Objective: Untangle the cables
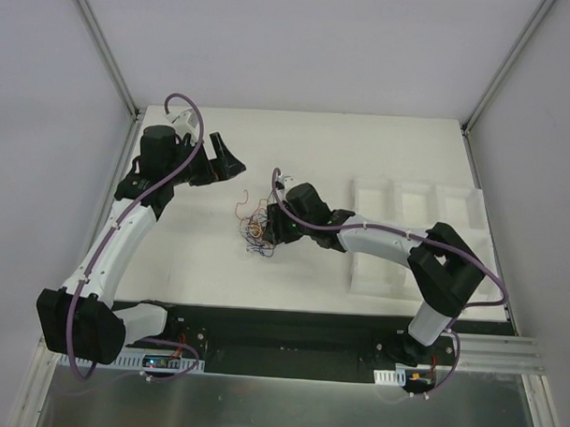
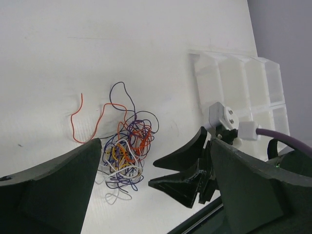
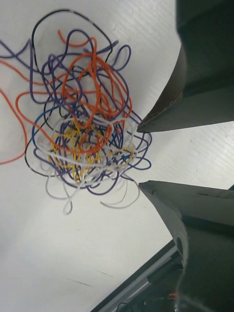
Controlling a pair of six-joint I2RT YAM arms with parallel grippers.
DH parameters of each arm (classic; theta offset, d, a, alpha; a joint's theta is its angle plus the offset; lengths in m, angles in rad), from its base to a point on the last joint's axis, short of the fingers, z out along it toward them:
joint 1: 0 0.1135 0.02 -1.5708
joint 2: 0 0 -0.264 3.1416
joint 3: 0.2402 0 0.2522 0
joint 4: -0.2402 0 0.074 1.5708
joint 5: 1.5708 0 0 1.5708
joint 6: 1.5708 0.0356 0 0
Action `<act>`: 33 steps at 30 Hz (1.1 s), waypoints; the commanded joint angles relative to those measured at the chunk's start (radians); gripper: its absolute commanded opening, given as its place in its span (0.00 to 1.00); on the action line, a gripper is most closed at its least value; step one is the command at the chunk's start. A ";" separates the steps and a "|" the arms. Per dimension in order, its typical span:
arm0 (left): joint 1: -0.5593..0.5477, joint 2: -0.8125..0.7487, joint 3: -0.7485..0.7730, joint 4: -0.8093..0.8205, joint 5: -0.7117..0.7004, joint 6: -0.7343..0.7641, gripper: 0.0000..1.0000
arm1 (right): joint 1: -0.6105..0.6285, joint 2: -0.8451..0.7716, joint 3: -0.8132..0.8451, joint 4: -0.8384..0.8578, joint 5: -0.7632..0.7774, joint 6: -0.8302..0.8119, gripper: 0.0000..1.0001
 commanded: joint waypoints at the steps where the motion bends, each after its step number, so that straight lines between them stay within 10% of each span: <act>1: 0.010 0.016 0.044 0.016 0.056 -0.031 0.93 | 0.019 0.014 0.071 0.046 -0.018 -0.054 0.45; 20: 0.018 0.064 0.051 0.016 0.111 -0.045 0.89 | 0.017 0.117 0.141 0.051 -0.009 -0.046 0.28; 25: 0.018 0.065 0.051 0.016 0.111 -0.046 0.89 | 0.016 0.103 0.132 0.055 -0.023 -0.029 0.01; 33: 0.015 0.162 -0.013 0.103 0.219 -0.176 0.76 | 0.019 -0.065 0.045 0.043 -0.012 -0.003 0.01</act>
